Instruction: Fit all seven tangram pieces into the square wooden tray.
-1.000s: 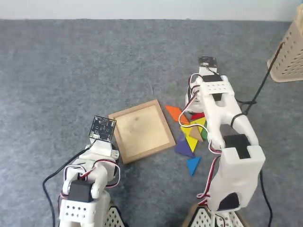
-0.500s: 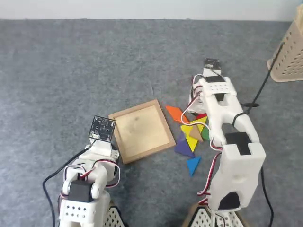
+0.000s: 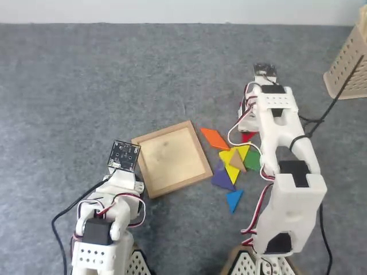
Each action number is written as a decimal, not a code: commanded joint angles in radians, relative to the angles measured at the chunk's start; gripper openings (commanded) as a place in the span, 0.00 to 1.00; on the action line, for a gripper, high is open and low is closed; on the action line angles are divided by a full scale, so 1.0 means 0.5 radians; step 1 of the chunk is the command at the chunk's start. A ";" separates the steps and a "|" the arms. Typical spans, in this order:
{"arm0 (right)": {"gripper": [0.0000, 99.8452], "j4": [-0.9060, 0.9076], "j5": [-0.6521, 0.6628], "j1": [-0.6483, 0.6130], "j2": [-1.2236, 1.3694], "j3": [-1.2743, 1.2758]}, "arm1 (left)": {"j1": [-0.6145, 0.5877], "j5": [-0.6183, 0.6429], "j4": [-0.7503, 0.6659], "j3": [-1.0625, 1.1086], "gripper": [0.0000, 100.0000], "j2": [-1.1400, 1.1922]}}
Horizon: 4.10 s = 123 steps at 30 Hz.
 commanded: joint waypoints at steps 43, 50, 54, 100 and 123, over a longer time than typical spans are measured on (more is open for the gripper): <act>0.48 -0.229 0.749 0.011 0.523 -0.700 | 0.000 0.012 0.012 -0.038 0.01 -0.043; 0.48 -0.226 0.743 -0.002 0.677 -0.709 | 0.000 0.012 0.012 -0.038 0.01 -0.043; 0.48 -0.216 0.743 -0.002 0.695 -0.712 | 0.000 0.012 0.012 -0.038 0.01 -0.043; 0.21 0.404 0.190 -0.222 -0.339 -0.190 | 0.000 0.012 0.012 -0.038 0.01 -0.043; 0.31 0.118 -0.285 0.137 -0.551 0.384 | 0.000 0.012 0.012 -0.038 0.01 -0.043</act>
